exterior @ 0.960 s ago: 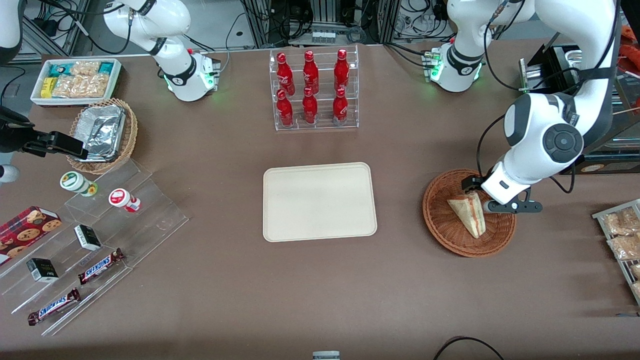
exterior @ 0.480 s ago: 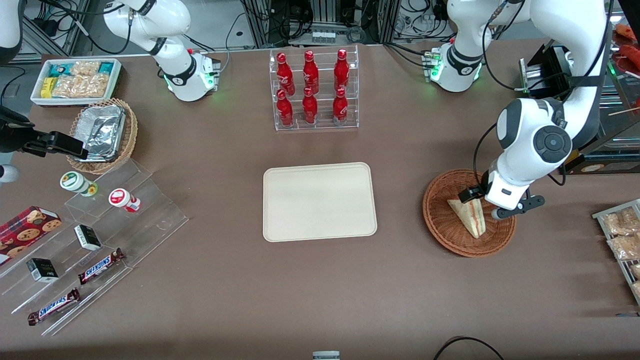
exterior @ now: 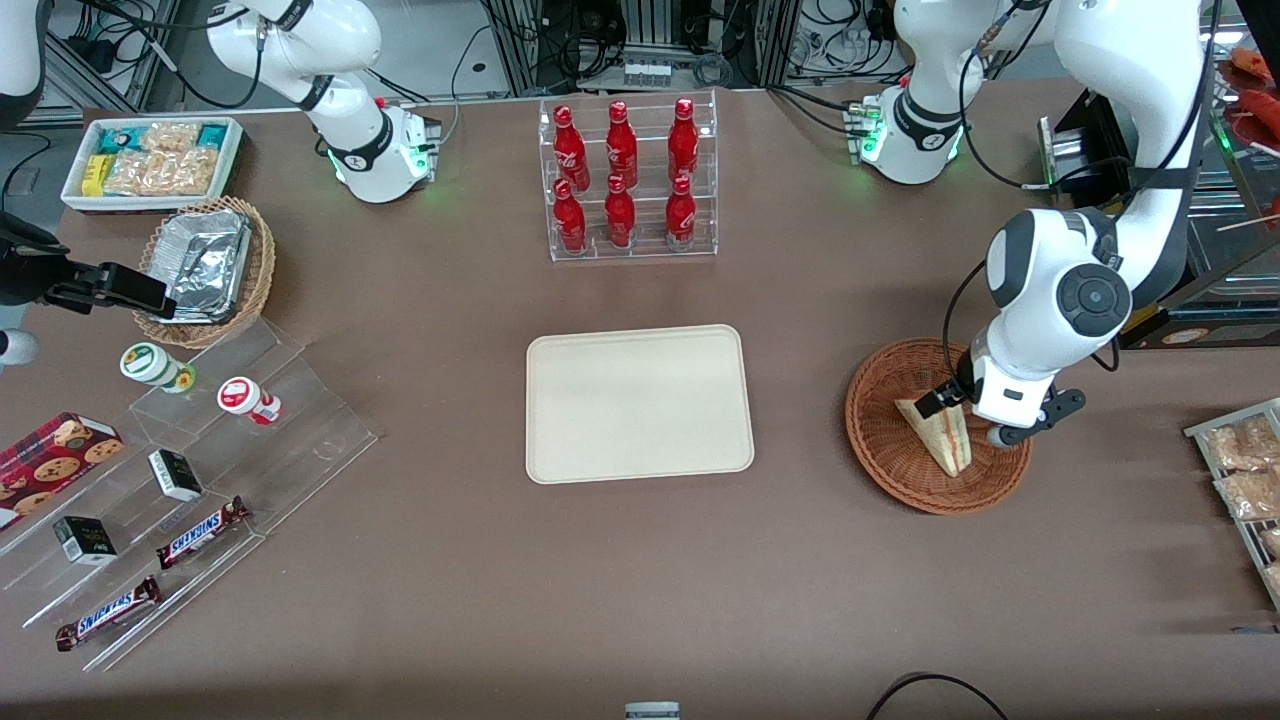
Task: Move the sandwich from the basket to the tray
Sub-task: 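Close the left gripper on the sandwich and lift it from the basket, then carry the held sandwich with the left gripper over the cream tray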
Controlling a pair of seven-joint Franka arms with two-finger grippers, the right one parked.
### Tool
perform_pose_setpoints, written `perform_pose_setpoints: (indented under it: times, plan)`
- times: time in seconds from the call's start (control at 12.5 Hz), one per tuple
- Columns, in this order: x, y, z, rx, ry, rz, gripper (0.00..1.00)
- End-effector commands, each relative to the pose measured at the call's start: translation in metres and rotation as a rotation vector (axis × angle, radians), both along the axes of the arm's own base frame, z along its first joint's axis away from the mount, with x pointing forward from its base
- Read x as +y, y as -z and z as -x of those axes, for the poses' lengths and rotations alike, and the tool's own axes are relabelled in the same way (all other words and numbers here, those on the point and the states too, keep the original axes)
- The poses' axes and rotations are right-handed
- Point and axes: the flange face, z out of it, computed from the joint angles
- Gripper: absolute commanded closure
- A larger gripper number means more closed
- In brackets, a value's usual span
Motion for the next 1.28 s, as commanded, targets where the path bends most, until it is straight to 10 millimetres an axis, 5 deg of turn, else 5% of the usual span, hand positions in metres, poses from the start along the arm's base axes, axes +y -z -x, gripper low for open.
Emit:
perform_pose_setpoints:
  times: [0.0, 0.56, 0.72, 0.8, 1.04, 1.2]
  plan:
    - [-0.002, 0.021, -0.003, -0.011, -0.019, 0.006, 0.00]
    - [0.004, 0.044, -0.002, 0.010, -0.031, 0.004, 0.04]
    - [0.005, 0.046, 0.003, 0.017, -0.030, 0.002, 0.76]
    - [0.006, 0.048, 0.008, 0.026, -0.028, -0.001, 1.00]
    - [0.006, 0.043, 0.011, 0.034, 0.000, -0.003, 1.00]
    - [0.005, 0.021, 0.000, 0.047, 0.017, -0.006, 1.00]
